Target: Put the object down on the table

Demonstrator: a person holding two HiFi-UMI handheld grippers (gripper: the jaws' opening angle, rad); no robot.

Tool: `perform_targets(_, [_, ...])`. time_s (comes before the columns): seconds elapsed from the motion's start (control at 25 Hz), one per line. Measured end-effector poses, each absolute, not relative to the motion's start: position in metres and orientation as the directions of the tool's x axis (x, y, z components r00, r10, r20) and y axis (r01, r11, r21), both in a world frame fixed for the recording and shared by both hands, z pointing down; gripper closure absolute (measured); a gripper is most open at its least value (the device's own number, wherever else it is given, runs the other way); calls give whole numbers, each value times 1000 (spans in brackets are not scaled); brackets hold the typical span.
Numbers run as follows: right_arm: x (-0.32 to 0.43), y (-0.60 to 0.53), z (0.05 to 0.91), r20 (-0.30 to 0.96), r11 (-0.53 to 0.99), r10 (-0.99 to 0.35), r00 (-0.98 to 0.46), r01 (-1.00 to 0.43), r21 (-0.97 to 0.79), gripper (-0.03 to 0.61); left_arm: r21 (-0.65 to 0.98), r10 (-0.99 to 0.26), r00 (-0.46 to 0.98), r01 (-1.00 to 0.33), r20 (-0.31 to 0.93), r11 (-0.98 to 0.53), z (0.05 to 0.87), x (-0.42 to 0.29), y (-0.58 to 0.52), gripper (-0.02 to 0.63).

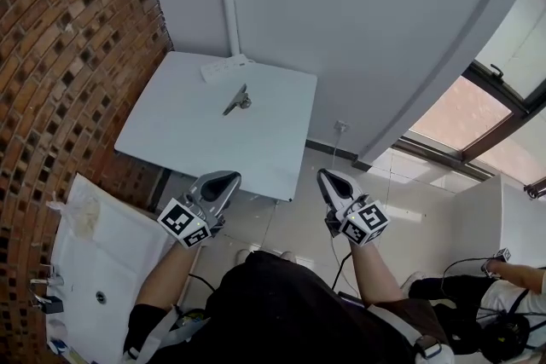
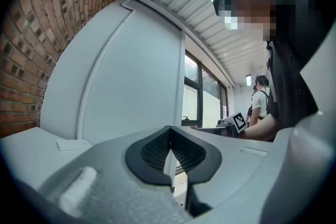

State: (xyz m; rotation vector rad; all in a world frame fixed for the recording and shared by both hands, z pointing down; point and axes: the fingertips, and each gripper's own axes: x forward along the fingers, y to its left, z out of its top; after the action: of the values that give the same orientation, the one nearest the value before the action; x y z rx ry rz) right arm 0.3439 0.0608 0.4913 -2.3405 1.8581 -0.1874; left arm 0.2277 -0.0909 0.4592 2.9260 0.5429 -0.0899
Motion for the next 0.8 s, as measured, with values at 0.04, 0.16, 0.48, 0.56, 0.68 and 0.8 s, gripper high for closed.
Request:
perform_targets(0.04, [343, 58, 492, 9, -222, -975, 224, -957, -188, 574, 146, 361, 929, 370, -85, -918, 460, 228, -89, 615])
perform_targets(0.16, [341, 49, 492, 7, -220, -975, 222, -958, -182, 574, 136, 381, 922, 387, -71, -912, 463, 228, -89, 615])
perform_targets(0.48, [341, 33, 478, -18, -206, -977, 212, -964, -170, 574, 130, 410, 909, 416, -67, -900, 468, 226, -86, 615])
perform_targets(0.56, [343, 30, 476, -21, -205, -977, 211, -964, -167, 574, 117, 420, 905, 425, -68, -898, 466, 230, -85, 615])
perform_targets(0.68, [344, 26, 479, -5, -202, -979, 205, -966, -160, 574, 117, 417, 905, 425, -86, -898, 462, 234, -88, 615])
perform_targets(0.8, [343, 24, 482, 5, -200, -979, 202, -966, -163, 574, 115, 417, 904, 426, -97, -897, 458, 233, -94, 615])
